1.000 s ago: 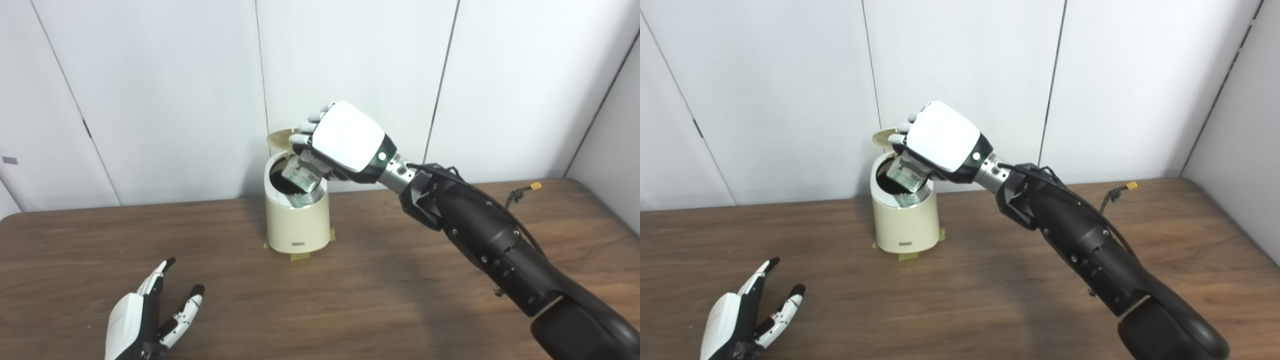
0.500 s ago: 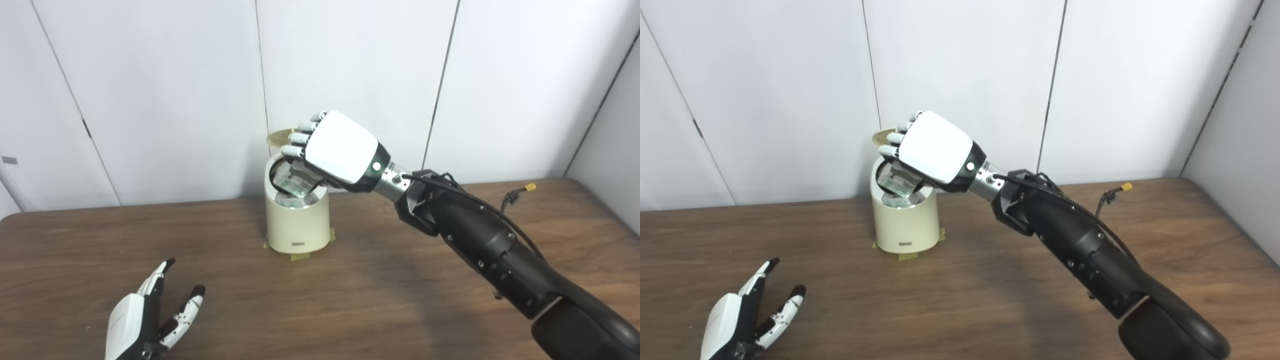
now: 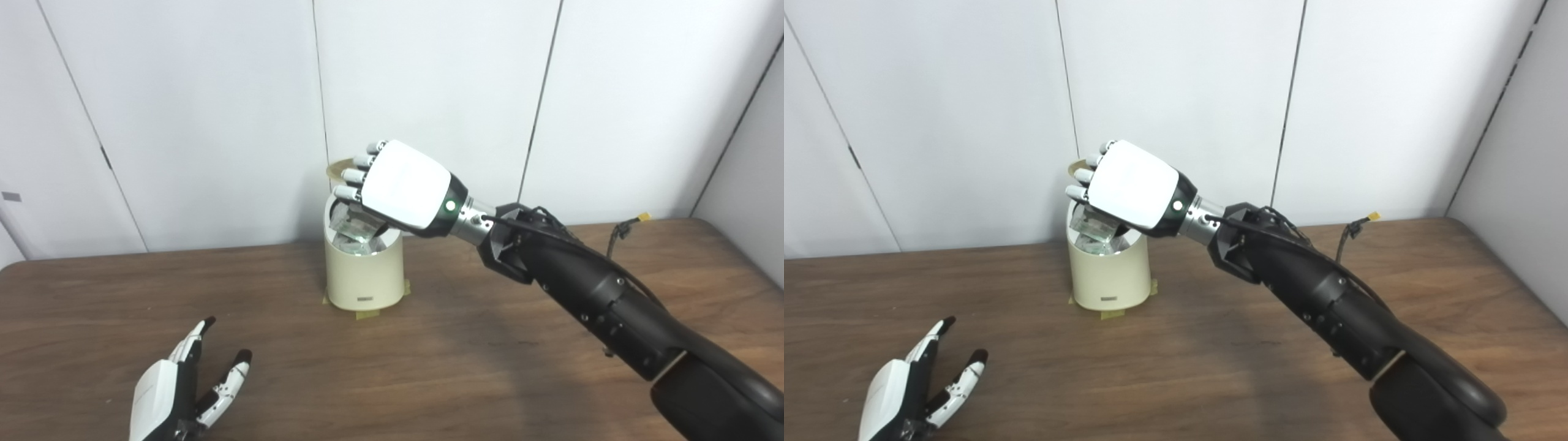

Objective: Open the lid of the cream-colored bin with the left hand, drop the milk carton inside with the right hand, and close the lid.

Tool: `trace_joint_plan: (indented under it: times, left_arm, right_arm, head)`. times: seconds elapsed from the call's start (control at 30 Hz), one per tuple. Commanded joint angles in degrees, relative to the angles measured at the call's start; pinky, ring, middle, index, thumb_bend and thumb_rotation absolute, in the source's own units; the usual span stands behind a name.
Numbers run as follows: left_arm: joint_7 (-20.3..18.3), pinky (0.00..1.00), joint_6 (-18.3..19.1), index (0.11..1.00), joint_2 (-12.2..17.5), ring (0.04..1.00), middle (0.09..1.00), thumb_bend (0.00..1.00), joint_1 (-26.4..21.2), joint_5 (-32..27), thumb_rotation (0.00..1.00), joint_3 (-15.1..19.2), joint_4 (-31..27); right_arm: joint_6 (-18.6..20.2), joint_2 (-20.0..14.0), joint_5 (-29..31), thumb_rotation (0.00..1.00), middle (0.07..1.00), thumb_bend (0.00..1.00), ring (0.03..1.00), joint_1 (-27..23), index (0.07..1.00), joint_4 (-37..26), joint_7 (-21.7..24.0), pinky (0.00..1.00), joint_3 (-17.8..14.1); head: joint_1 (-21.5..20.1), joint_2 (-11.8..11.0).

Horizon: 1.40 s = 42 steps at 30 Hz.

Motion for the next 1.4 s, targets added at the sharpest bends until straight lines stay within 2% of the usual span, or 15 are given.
trace_joint_plan:
  times: [0.0,0.37,0.83,0.93,1.13,1.3,1.37]
  left_arm:
    - [0.4,0.90,-0.2,0.923,-1.4,0.929,0.929,0.53,0.5,0.2,0.74,-1.0,-0.6]
    - [0.5,0.92,-0.6,0.922,-1.3,0.933,0.930,0.52,0.7,-0.4,0.71,-0.8,-0.5]
    - [0.4,0.91,-0.1,0.925,-1.3,0.932,0.931,0.52,0.5,0.1,0.73,-1.1,-0.3]
    - [0.6,0.91,-0.4,0.924,-1.4,0.933,0.931,0.53,0.6,-0.2,0.73,-1.0,-0.4]
    - [0.5,0.91,0.1,0.923,-1.6,0.933,0.931,0.53,0.7,0.0,0.72,-1.1,-0.9]
    - [0.2,0.92,0.6,0.929,-1.7,0.937,0.937,0.52,0.7,-0.1,0.72,-1.2,-1.3]
    - [0.2,0.92,0.4,0.931,-1.6,0.937,0.936,0.52,0.6,-0.2,0.72,-1.1,-1.2]
  right_arm:
    - [2.3,-1.6,0.3,0.00,0.464,0.52,0.410,-4.0,0.491,-0.3,0.5,0.22,-0.9]
    - [4.5,-2.3,-1.1,0.00,0.450,0.52,0.392,-4.9,0.499,1.1,2.3,0.18,-0.8]
    - [6.0,-2.5,-1.0,0.00,0.448,0.52,0.383,-5.6,0.503,1.7,3.6,0.19,-1.1]
    - [5.7,-2.4,-1.0,0.00,0.462,0.52,0.387,-5.4,0.501,1.0,4.6,0.18,-0.9]
    - [4.5,-1.7,0.6,0.00,0.449,0.52,0.396,-4.8,0.498,1.9,2.9,0.19,-0.3]
    - [4.5,-1.7,0.8,0.00,0.459,0.52,0.394,-4.4,0.504,1.2,4.6,0.23,0.1]
    - [6.5,-1.9,-1.4,0.00,0.468,0.52,0.417,-4.2,0.501,1.1,3.9,0.27,0.5]
  head:
    - [-0.1,0.1]
    - [-0.2,0.3]
    - [0.0,0.1]
    - [0.1,0.2]
    - [0.2,0.3]
    - [0.2,0.4]
    - [0.3,0.4]
